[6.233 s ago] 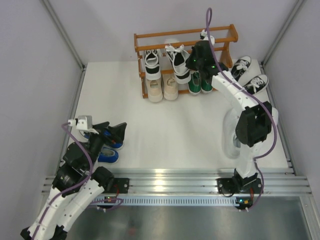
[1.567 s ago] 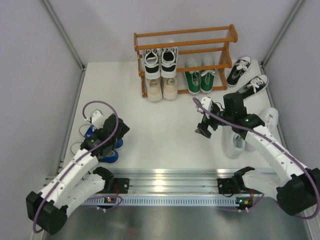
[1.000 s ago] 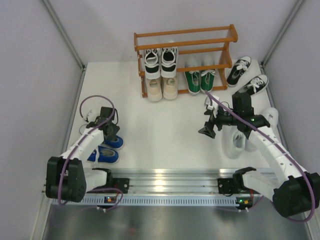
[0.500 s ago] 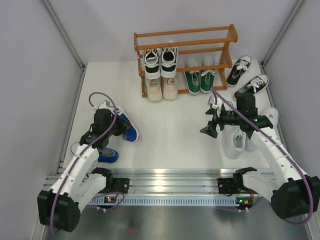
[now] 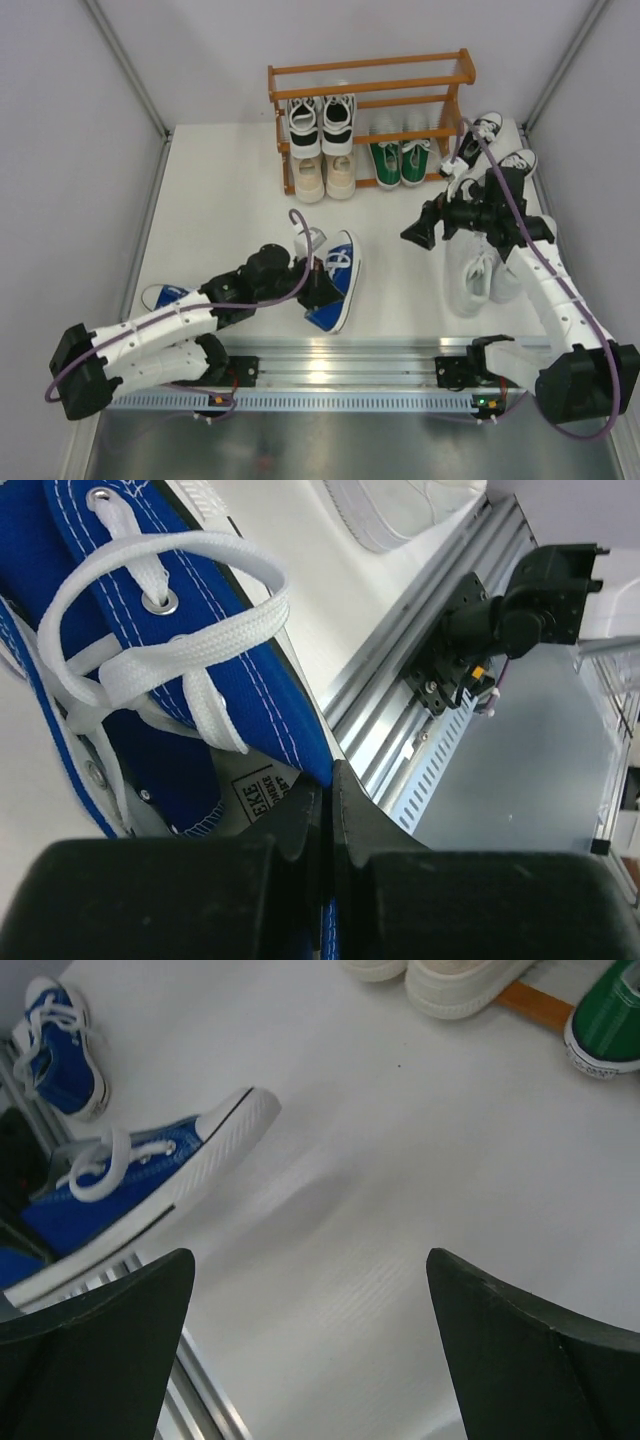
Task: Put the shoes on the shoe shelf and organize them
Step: Pick up the shoe.
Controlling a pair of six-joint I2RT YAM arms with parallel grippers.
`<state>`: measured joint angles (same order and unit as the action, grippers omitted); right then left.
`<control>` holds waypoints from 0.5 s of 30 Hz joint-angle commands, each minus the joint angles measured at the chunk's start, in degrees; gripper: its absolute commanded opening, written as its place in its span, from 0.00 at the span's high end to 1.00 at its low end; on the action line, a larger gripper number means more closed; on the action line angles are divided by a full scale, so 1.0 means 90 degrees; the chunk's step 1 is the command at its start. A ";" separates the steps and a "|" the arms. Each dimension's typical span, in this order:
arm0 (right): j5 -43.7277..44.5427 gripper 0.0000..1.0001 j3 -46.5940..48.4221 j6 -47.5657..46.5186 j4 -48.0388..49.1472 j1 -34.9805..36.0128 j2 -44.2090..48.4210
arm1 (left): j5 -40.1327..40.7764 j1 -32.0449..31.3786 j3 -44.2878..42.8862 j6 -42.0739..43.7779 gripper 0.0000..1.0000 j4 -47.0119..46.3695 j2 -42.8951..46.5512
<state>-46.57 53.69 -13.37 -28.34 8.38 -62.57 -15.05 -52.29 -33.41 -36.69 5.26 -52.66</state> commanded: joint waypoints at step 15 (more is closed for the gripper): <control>0.0399 0.01 -0.0839 0.4209 0.1234 -0.0248 -0.0255 | 0.0442 -0.1250 -0.2253 0.0570 1.00 -0.2947 -0.2800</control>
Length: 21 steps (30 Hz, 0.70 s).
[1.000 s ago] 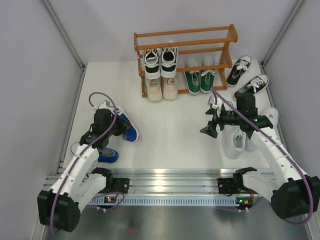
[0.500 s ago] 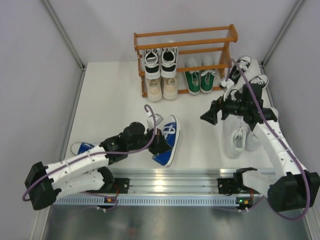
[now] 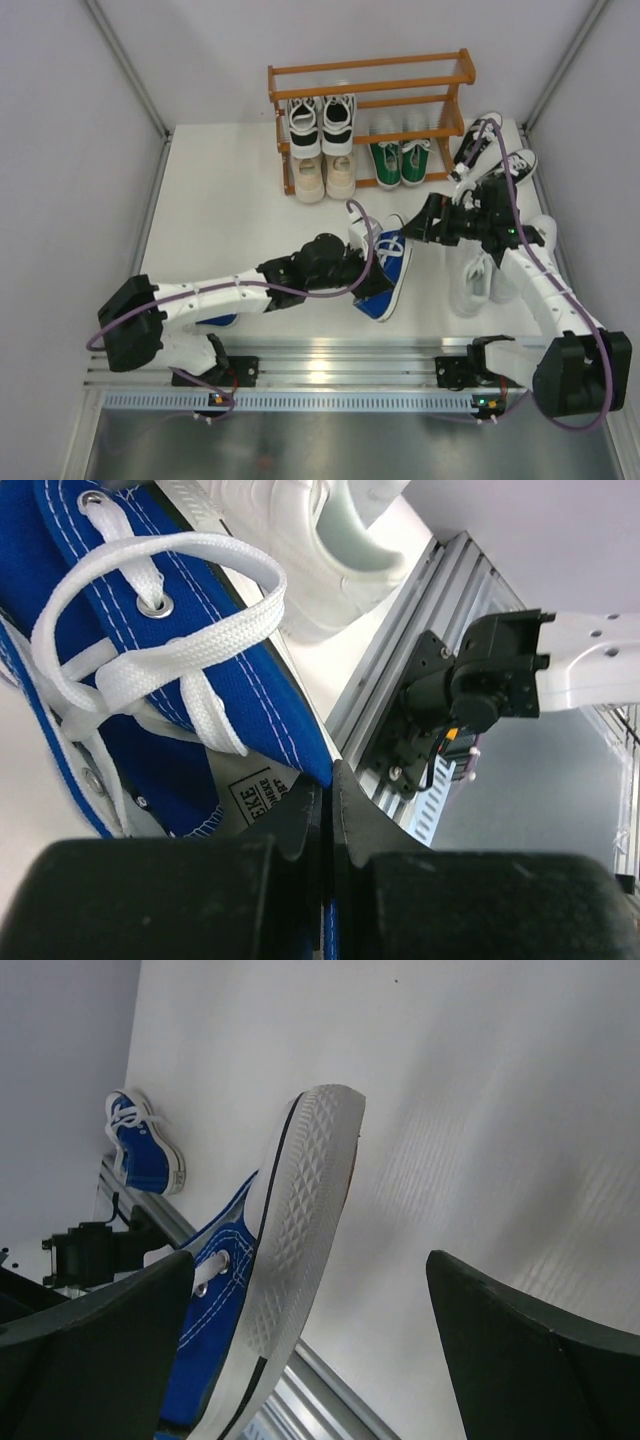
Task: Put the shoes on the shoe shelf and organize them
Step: Pick up the shoe.
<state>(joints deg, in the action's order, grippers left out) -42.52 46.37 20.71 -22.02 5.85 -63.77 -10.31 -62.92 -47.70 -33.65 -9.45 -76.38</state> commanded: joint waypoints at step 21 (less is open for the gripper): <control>-0.2510 1.00 0.0306 -0.3116 -0.0139 -0.0357 0.0220 | -0.0242 -0.0090 0.0318 0.0515 0.15 -0.1392 0.0672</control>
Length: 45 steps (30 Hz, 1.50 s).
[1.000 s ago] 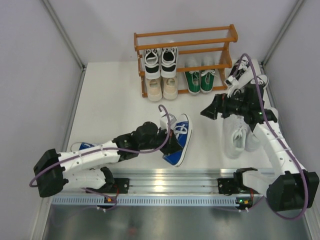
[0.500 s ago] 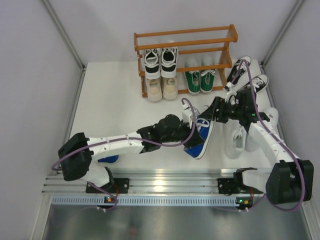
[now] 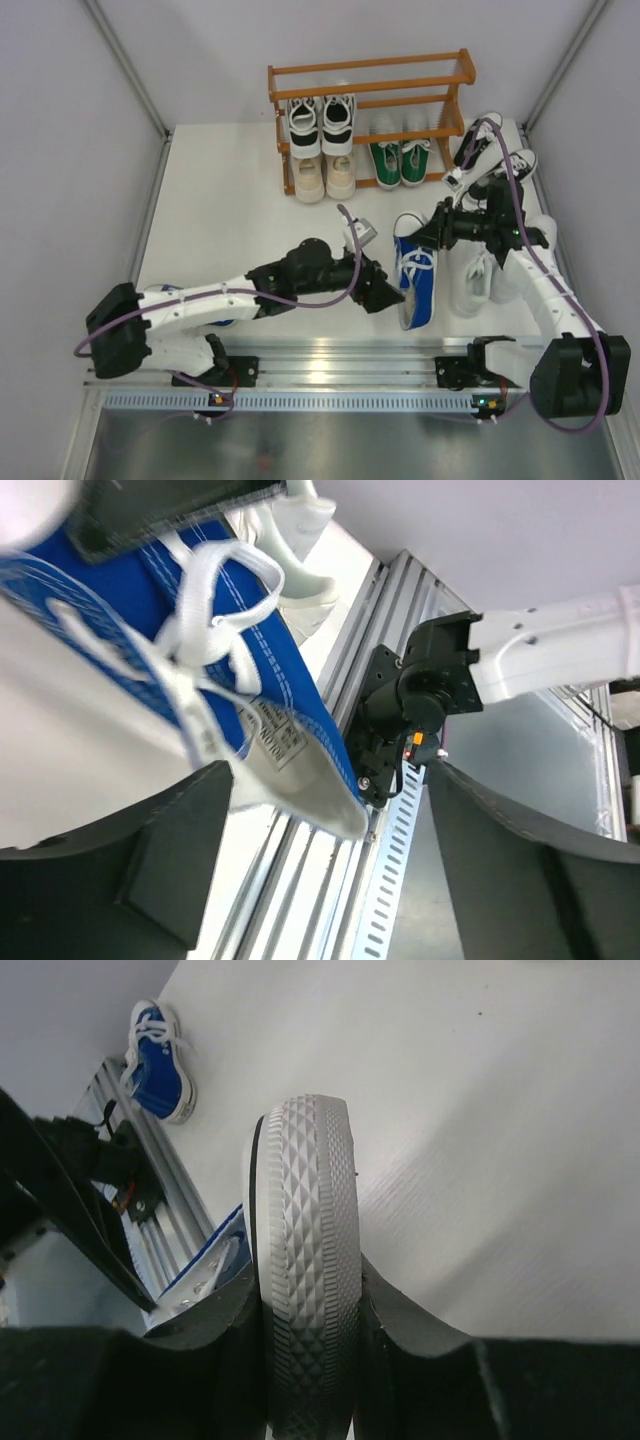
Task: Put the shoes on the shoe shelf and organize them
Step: Pick up the shoe.
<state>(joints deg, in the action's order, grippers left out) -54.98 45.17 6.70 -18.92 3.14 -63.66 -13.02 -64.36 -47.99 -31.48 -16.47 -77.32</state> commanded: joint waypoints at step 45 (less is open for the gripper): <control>-0.1150 0.53 0.1124 -0.6821 -0.3857 0.2552 -0.0184 | 0.0039 0.0490 0.1347 0.0785 1.00 -0.1959 0.1110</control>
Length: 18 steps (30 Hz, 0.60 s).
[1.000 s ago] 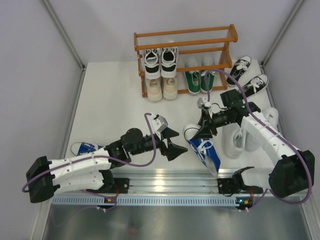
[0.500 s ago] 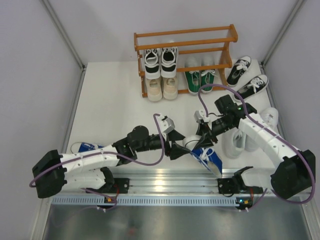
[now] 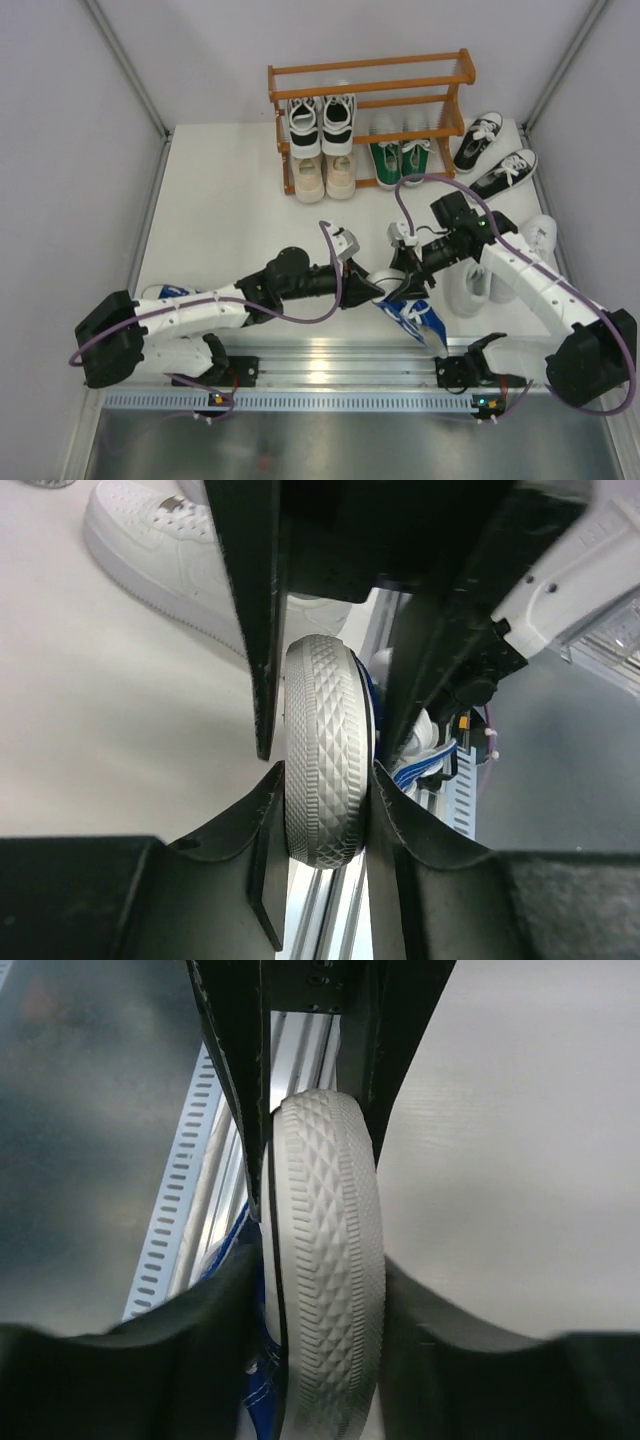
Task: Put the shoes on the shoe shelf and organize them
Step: Pick up the shoe.
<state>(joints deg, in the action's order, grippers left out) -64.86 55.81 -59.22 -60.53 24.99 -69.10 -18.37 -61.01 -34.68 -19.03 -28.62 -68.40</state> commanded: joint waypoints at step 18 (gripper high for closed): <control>0.2311 0.12 -0.1123 0.1307 0.1812 -0.0444 0.2180 | 0.0684 0.1945 0.2173 -0.5073 1.00 -0.1780 0.1038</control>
<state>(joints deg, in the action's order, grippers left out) -50.09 46.50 -44.95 -45.80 18.98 -49.89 -12.03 -44.03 -14.48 -57.30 -32.18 -60.58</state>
